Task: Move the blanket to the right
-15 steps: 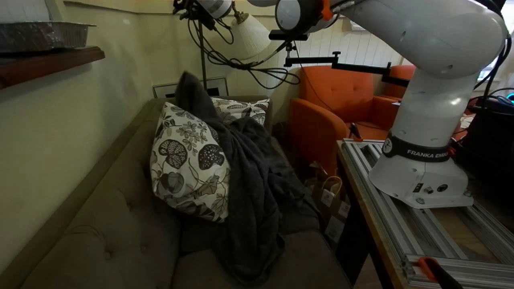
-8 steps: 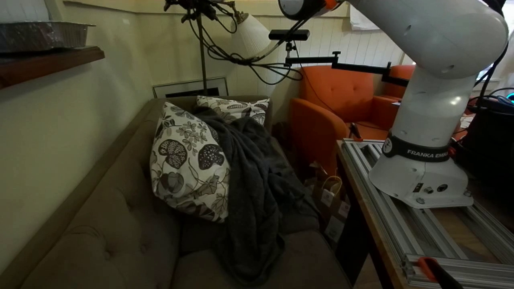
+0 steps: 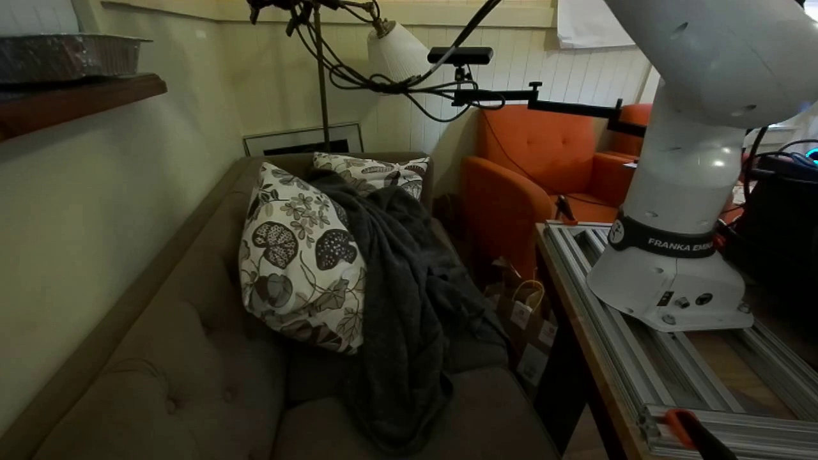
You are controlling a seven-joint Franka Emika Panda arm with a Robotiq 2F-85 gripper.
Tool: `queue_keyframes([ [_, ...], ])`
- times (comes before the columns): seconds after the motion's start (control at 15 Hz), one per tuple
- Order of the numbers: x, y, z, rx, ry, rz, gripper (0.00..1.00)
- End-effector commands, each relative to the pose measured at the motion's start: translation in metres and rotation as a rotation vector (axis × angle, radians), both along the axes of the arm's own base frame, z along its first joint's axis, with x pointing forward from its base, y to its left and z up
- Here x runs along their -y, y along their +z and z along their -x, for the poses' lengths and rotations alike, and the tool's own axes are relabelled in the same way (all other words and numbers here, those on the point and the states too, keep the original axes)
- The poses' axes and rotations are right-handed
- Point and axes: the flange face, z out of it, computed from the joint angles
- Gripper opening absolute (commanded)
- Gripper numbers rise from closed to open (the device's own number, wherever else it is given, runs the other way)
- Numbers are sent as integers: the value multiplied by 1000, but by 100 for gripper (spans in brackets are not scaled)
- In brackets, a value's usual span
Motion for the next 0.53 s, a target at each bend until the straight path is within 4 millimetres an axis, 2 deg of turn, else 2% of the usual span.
queue_keyframes([
  [0.0,-42,-11,14,-139,-11,-8,100],
  [0.27,-94,-27,18,-159,25,-101,100],
  [0.33,-75,-28,-4,-141,25,-31,100],
  [0.47,-92,-32,-1,-153,36,-63,100],
])
